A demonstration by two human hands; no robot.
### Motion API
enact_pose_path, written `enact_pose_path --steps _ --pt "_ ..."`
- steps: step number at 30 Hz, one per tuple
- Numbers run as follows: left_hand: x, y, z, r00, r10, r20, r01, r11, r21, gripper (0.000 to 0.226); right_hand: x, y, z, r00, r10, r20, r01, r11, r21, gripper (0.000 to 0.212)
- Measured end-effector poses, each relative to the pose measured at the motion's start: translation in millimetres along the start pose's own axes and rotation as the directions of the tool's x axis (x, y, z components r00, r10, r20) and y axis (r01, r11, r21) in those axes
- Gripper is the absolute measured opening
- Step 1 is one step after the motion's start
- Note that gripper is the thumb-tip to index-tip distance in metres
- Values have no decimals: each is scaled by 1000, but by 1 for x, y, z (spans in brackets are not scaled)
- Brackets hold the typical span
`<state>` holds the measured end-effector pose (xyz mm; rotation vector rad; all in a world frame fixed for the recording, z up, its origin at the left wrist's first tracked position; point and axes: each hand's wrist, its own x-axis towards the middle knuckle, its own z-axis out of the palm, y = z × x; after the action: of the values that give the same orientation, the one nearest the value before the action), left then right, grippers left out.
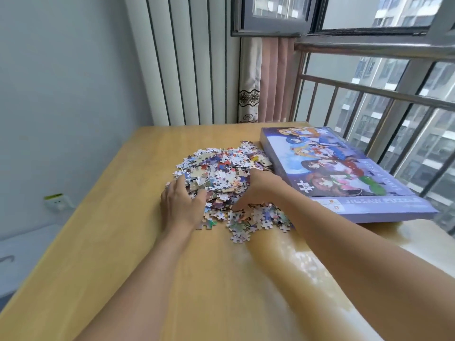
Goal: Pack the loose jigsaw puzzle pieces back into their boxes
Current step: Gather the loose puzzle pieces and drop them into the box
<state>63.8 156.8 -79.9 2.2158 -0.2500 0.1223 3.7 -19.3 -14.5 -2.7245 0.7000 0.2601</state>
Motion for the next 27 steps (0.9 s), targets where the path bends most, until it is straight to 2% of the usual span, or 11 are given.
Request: enact_pose_path --steps 3,7,11,13,15,16,17,21,22,27 --pt "2 -1 4 997 54 55 -49 996 -75 78 3 -12 4 995 -80 -62 82 996 46 78" --pt "7 -3 7 993 104 60 -93 982 -164 83 3 -19 4 985 -137 -109 156 968 194 64" --pt "8 -5 8 991 136 6 -132 974 -183 72 8 -9 1 989 -74 -130 127 876 465 41" --pt "8 -6 7 987 158 -16 -158 968 -193 69 7 -5 -4 998 -23 -54 51 789 612 28" --pt "7 -5 8 976 214 -27 -215 958 -189 65 6 -3 -7 999 -14 47 -22 731 682 15" --pt "6 -4 8 969 246 -29 -247 951 -186 62 7 -2 -7 996 -19 81 -43 716 697 16" --pt "5 -4 7 963 269 -29 -269 943 -194 59 8 -1 -6 994 -26 105 -55 712 700 26" --pt "1 0 6 944 331 5 -321 918 -232 67 12 -8 -4 988 -33 151 -74 756 650 112" --pt "0 1 6 938 346 23 -329 910 -250 72 13 -11 -4 988 -21 155 -88 744 663 117" --pt "0 1 4 936 350 42 -321 896 -308 73 19 -12 -7 990 52 134 -134 662 737 80"
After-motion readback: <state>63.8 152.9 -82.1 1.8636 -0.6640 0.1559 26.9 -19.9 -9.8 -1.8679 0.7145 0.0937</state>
